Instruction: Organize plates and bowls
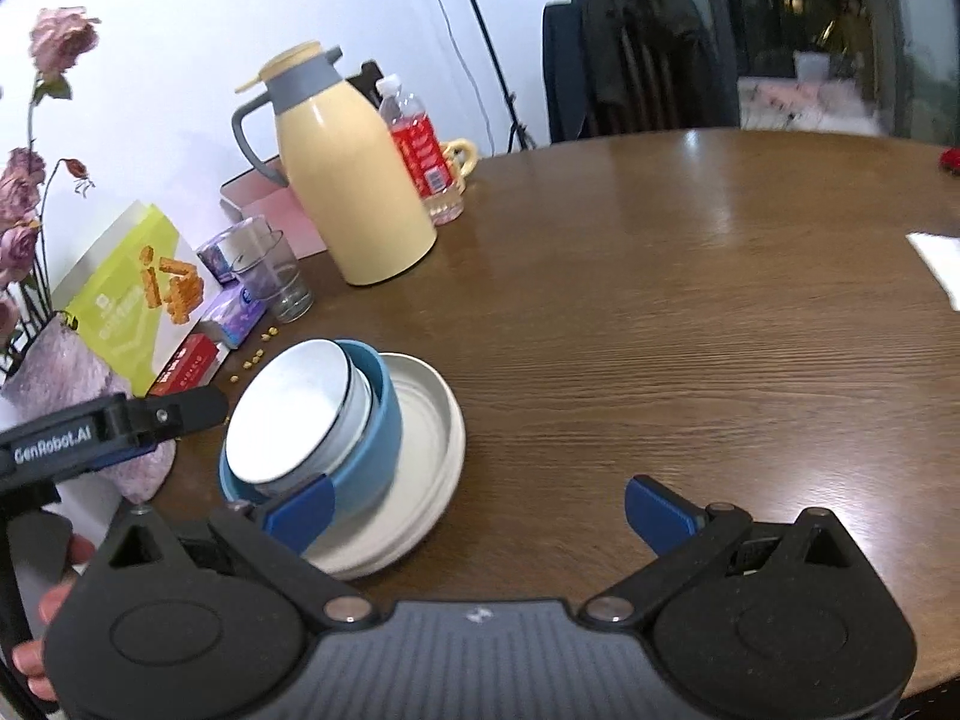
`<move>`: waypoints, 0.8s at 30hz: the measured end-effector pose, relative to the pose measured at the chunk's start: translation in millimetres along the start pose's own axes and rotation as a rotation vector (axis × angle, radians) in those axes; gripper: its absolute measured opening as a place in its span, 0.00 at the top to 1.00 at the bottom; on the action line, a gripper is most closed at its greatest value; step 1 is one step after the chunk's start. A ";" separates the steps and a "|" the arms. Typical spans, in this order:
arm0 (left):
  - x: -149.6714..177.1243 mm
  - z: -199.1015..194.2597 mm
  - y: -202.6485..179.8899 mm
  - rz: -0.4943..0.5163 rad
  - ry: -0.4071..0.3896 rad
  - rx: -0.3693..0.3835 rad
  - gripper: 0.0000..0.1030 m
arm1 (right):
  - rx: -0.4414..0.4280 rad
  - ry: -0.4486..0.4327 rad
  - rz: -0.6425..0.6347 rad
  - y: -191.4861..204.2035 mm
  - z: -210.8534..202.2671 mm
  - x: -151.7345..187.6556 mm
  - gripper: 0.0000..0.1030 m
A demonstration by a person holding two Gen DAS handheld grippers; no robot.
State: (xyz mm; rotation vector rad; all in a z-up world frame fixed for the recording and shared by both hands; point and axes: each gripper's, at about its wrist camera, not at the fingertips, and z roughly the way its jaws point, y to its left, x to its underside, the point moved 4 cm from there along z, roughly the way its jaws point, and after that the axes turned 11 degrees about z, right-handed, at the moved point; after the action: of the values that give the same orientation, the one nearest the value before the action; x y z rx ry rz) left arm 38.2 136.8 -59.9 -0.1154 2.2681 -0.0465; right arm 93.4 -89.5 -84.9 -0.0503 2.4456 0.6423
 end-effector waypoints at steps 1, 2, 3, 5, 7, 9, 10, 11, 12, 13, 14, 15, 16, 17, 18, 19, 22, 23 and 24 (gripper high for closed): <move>3.3 -5.8 -4.4 0.008 -0.010 -0.002 0.00 | 0.006 -0.015 -0.005 -2.3 -9.7 5.5 0.00; 6.2 -10.7 -7.7 0.015 -0.017 -0.005 0.00 | 0.012 -0.032 -0.008 -4.3 -19.9 11.5 0.00; 9.8 -17.3 -12.3 0.019 -0.023 -0.010 0.00 | 0.019 -0.050 -0.011 -6.6 -30.3 18.2 0.00; 17.2 -30.7 -20.3 0.024 -0.032 -0.010 0.00 | 0.037 -0.084 -0.014 -10.2 -51.4 31.3 0.00; 27.3 -45.5 -29.0 0.035 -0.048 -0.003 0.00 | 0.056 -0.120 -0.014 -15.0 -73.5 46.4 0.00; 39.7 -60.8 -37.4 0.049 -0.067 -0.002 0.00 | 0.075 -0.149 -0.020 -19.6 -92.2 60.9 0.00; 47.1 -68.7 -41.2 0.052 -0.074 -0.003 0.00 | 0.086 -0.160 -0.024 -21.8 -101.2 69.1 0.00; 55.0 -76.7 -44.6 0.050 -0.077 0.000 0.00 | 0.092 -0.166 -0.023 -24.3 -110.5 78.1 0.00; 61.2 -83.0 -46.8 0.052 -0.077 0.004 0.00 | 0.095 -0.173 -0.020 -27.1 -120.0 87.2 0.00; 68.4 -90.3 -49.2 0.057 -0.078 0.009 0.00 | 0.098 -0.182 -0.018 -29.2 -128.2 95.1 0.00; 76.6 -98.9 -52.1 0.066 -0.080 0.009 0.00 | 0.102 -0.193 -0.016 -30.8 -137.6 104.5 0.00; 83.5 -107.2 -54.9 0.077 -0.085 0.009 0.00 | 0.104 -0.205 -0.013 -31.8 -146.3 113.7 0.00; 90.2 -114.8 -57.0 0.088 -0.088 0.009 0.00 | 0.106 -0.215 -0.010 -31.4 -153.2 121.6 0.00; 98.3 -123.4 -58.9 0.098 -0.092 0.009 0.00 | 0.108 -0.226 -0.007 -31.7 -161.6 131.1 0.00; 104.5 -130.5 -60.7 0.104 -0.094 0.012 0.00 | 0.115 -0.239 -0.007 -31.8 -169.4 140.4 0.00; 111.2 -137.6 -61.9 0.110 -0.096 0.015 0.00 | 0.123 -0.251 -0.010 -32.0 -176.7 149.4 0.00; 129.1 -158.6 -63.1 0.120 -0.104 0.017 0.00 | 0.141 -0.278 -0.023 -27.8 -193.8 171.7 0.00; 134.3 -166.1 -62.9 0.126 -0.110 0.016 0.00 | 0.142 -0.284 -0.027 -26.1 -199.8 179.2 0.00; 139.1 -172.4 -62.8 0.130 -0.115 0.013 0.00 | 0.142 -0.290 -0.030 -24.6 -205.4 186.0 0.00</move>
State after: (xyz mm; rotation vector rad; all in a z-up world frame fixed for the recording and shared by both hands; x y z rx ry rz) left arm -178.5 59.6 -50.2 0.0363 2.1548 0.0136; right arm -166.6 -184.6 -56.7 0.0589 2.1978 0.4287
